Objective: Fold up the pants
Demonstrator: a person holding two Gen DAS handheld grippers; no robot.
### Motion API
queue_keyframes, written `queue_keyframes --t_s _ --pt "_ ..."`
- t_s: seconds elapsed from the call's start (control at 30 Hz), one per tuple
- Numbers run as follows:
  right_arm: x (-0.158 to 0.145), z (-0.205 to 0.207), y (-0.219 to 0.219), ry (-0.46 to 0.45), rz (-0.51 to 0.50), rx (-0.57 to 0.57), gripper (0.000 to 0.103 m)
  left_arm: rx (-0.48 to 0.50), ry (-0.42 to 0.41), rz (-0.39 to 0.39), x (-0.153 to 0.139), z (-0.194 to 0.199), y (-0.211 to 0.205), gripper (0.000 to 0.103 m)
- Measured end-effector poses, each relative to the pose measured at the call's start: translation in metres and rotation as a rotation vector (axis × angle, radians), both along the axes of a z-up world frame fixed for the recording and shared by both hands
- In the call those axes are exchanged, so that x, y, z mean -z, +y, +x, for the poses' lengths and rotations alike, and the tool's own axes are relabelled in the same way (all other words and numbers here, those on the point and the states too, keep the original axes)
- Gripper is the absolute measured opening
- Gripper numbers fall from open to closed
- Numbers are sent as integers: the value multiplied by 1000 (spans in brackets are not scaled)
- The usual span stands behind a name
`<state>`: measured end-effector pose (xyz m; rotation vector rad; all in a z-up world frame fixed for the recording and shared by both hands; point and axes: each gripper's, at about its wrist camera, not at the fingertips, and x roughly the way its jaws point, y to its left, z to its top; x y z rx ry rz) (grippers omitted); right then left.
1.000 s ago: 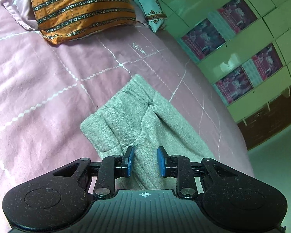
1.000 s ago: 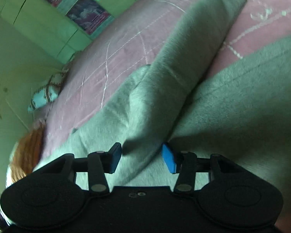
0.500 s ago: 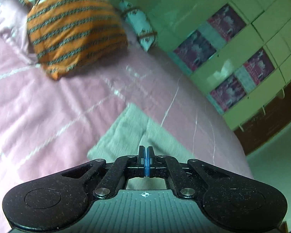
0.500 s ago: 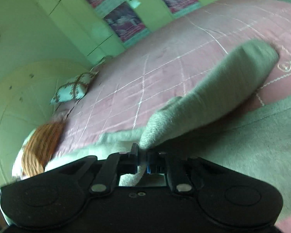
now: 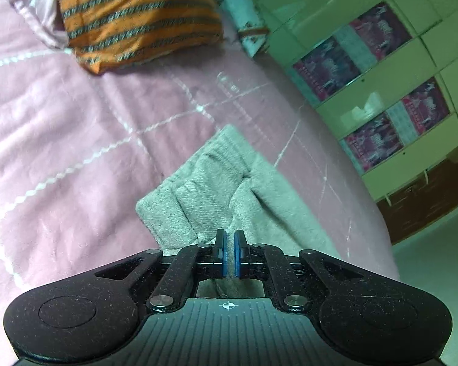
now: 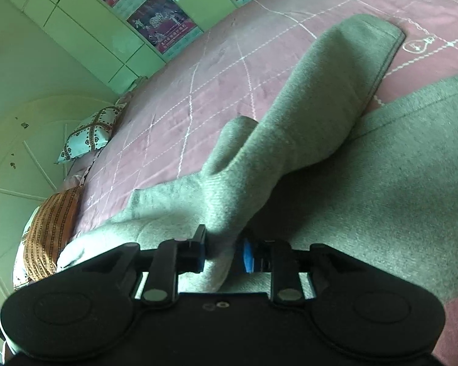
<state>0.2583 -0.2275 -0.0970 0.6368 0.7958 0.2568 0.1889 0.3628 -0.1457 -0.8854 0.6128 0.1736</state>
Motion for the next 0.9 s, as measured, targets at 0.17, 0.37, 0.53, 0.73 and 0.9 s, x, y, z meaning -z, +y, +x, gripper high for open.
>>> queue_keyframes --t_s 0.17,0.37,0.53,0.73,0.9 --pt "9 3 2 42 39 21 31 -26 16 -21 -2 -1 0 7" --pt "10 -5 -2 47 77 51 33 -42 -17 -27 0 -15 0 35" --pt "18 -1 2 61 75 37 26 -53 -9 -21 1 7 3 37" --pt "-15 -7 10 -61 23 -15 1 -30 -100 102 -44 1 5 19" --pt "-7 -18 16 -19 -7 -78 1 27 53 179 -24 -2 13 19"
